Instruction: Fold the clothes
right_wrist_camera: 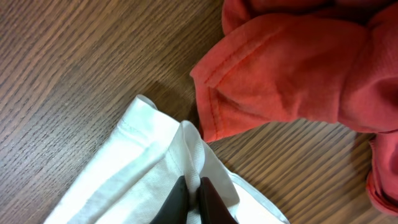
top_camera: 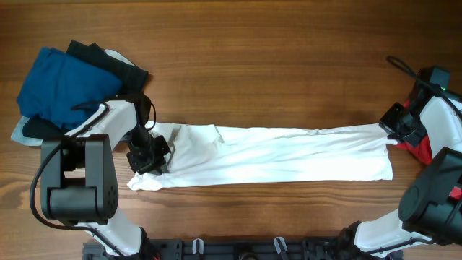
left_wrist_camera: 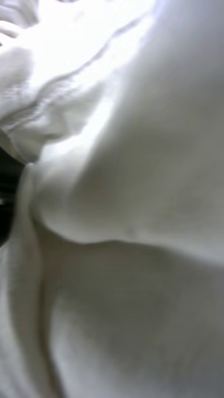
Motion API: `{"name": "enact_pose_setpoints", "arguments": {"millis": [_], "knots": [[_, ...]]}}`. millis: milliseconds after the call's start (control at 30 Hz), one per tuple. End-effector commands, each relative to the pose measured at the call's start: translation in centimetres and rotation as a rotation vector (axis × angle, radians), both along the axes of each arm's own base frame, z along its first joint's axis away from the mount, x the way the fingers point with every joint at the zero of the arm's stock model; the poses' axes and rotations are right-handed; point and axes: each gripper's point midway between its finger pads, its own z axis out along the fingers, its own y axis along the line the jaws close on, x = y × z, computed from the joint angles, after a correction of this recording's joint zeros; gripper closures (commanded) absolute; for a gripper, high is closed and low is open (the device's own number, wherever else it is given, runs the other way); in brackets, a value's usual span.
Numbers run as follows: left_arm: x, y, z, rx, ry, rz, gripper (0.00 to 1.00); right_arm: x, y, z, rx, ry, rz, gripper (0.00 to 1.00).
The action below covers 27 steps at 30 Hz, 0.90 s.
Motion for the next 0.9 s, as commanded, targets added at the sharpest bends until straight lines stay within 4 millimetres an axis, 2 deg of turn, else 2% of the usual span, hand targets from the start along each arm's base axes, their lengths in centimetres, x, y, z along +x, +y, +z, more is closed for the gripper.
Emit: {"name": "enact_pose_setpoints", "arguments": {"millis": [0, 67, 167, 233, 300, 400, 467, 533, 733, 767, 867], "knots": [[3.7, 1.1, 3.0, 0.07, -0.168, 0.001, 0.88, 0.8, 0.2, 1.0, 0.002, -0.041, 0.019, 0.94], [5.3, 0.9, 5.4, 0.06, -0.265, 0.01, 0.87, 0.8, 0.2, 1.0, 0.002, -0.04, 0.021, 0.95], [6.8, 0.6, 8.7, 0.04, -0.408, 0.017, 0.75, 0.8, 0.2, 1.0, 0.001, -0.042, 0.023, 0.95], [7.3, -0.5, 10.5, -0.03, -0.483, 0.027, 0.72, 0.9, 0.2, 1.0, -0.001, -0.041, 0.039, 0.94], [7.7, -2.0, 11.4, -0.098, -0.522, 0.018, 0.7, 0.8, 0.2, 1.0, -0.001, -0.037, 0.041, 0.94], [8.4, -4.2, 11.3, -0.128, -0.555, -0.048, 0.69, 0.6, 0.3, 0.9, 0.0, -0.029, 0.041, 0.91], [8.6, -6.4, 10.9, -0.149, -0.567, -0.116, 0.65, 0.3, 0.4, 0.9, 0.004, -0.015, 0.064, 0.92], [8.7, -8.5, 10.3, -0.167, -0.571, -0.17, 0.65, -0.5, 0.8, 0.8, 0.021, 0.022, 0.066, 0.91], [8.5, -10.9, 8.1, -0.164, -0.522, -0.206, 0.66, -3.0, 1.3, 0.3, 0.042, 0.134, 0.064, 0.91], [8.4, -11.1, 7.8, -0.164, -0.513, -0.213, 0.66, -3.4, 1.1, 0.3, 0.029, 0.15, 0.062, 0.89], [8.3, -11.4, 7.1, -0.163, -0.492, -0.223, 0.66, -3.9, 0.8, 0.1, 0.008, 0.174, 0.057, 0.71]]}}
